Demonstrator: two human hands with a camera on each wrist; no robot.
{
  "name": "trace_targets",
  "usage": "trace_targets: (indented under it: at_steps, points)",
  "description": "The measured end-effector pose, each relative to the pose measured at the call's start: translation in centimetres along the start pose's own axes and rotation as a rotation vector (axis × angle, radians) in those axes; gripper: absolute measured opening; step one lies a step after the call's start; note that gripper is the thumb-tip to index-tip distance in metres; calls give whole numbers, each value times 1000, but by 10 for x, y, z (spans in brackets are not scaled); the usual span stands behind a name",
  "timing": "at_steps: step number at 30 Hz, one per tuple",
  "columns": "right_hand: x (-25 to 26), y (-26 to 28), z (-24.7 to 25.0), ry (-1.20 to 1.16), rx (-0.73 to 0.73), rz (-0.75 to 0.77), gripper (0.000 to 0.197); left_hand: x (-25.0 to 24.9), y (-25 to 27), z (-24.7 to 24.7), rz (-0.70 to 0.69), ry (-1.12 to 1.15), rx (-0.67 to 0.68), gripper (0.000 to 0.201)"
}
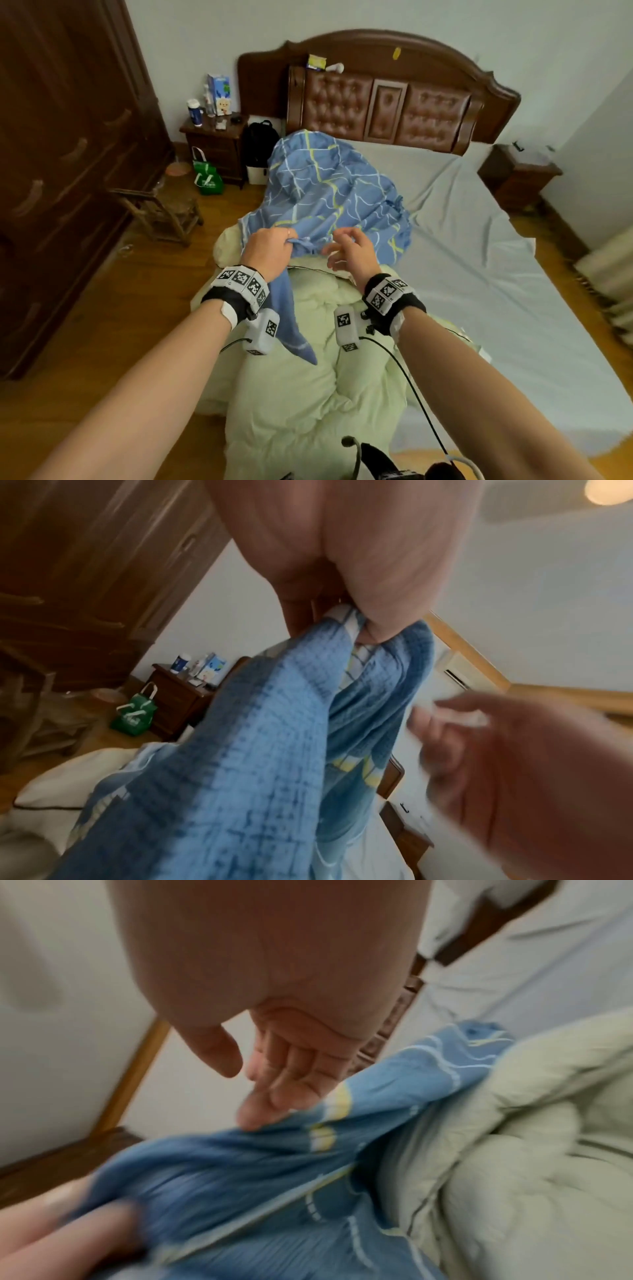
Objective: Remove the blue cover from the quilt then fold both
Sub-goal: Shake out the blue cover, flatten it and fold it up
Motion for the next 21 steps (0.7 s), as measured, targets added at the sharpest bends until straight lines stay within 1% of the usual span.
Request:
trace_targets:
  at_steps: [1, 2, 3, 4, 5, 6, 8, 10, 12, 13, 14, 16, 17, 18, 20, 21]
  points:
    - [-19, -5, 16, -69, -48, -133, 9, -3, -1, 0, -2, -1, -10, 21]
    - [-38, -9, 27, -140, -64, -272, 13, -7, 0, 1, -5, 3, -23, 19]
    - [-57, -13, 35, -205, -48, -392, 17, -12, 1, 3, 6, 10, -22, 18]
    - [-77, -22, 41, -286, -5, -471, 22, -17, 4, 4, 12, 20, -17, 19]
    - [-94, -31, 44, -350, 36, -517, 28, -23, 6, 4, 22, 19, -6, 21]
    - [-107, -43, 47, -407, 81, -534, 32, -30, 8, 6, 34, 13, 8, 25]
    - [-119, -63, 51, -482, 123, -526, 37, -42, 14, 8, 68, 5, 44, 33]
    - [-117, -80, 60, -619, 113, -465, 33, -49, 22, 7, 126, -11, 55, 38]
    - [-106, -94, 73, -719, 62, -414, 31, -51, 31, 6, 203, 9, 25, 38]
    - [-104, -100, 81, -693, 52, -419, 31, -53, 35, 4, 237, 20, 11, 40]
    - [-105, -107, 88, -661, 91, -423, 31, -56, 39, 0, 267, 28, 6, 43]
    - [-106, -115, 96, -509, 195, -450, 31, -69, 44, -11, 313, 41, 12, 46]
    - [-107, -115, 99, -431, 237, -452, 28, -77, 47, -17, 329, 47, 16, 43]
    - [-110, -120, 103, -356, 273, -455, 24, -86, 49, -22, 343, 48, 19, 36]
    - [-112, -124, 110, -249, 255, -446, 17, -101, 56, -30, 391, 18, 25, 17]
    - [-107, -122, 112, -276, 216, -453, 16, -104, 60, -32, 419, -8, 18, 14]
Point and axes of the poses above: each hand's wrist, its own y-axis away from the middle knuckle, its own z-axis out of the back of the hand, x = y × z, the point moved 4 cm from there along -y, towards the middle knuckle, and after that the axes turned 14 degrees about x, right-handed, at the moved point
